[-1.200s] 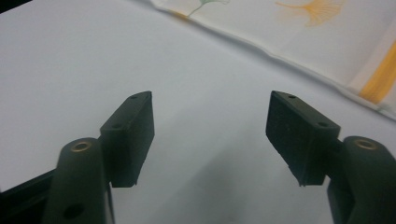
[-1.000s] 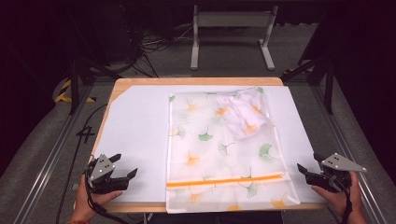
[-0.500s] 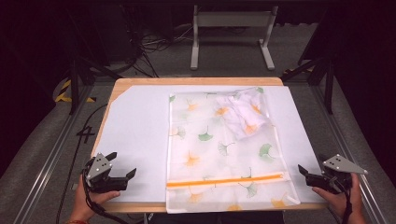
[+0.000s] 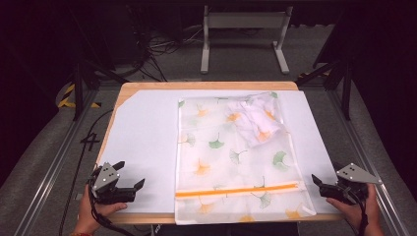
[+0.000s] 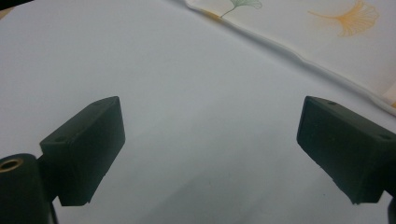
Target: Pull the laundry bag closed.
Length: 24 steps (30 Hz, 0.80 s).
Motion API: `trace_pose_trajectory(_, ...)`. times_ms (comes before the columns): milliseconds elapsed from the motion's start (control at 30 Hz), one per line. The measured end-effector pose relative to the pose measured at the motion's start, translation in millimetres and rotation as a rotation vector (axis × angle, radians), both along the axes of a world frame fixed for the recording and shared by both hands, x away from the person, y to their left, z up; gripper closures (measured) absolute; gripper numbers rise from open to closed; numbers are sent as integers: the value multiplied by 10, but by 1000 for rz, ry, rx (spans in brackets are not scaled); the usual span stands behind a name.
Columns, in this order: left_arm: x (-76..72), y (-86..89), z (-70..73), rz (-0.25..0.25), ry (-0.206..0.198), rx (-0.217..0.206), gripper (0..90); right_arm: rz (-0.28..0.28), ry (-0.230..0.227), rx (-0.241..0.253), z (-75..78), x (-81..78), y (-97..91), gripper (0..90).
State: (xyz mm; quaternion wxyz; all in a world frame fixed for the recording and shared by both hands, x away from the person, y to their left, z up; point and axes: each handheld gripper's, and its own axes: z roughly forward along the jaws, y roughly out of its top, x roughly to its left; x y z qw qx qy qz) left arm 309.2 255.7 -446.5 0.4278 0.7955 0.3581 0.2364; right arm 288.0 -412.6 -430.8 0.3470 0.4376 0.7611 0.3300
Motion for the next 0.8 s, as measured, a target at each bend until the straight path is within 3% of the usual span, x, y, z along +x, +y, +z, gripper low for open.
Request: trace_pose_trajectory(800,36,-60,-10,-1,16,15,92,0,6,2,-10,-15,2,162)
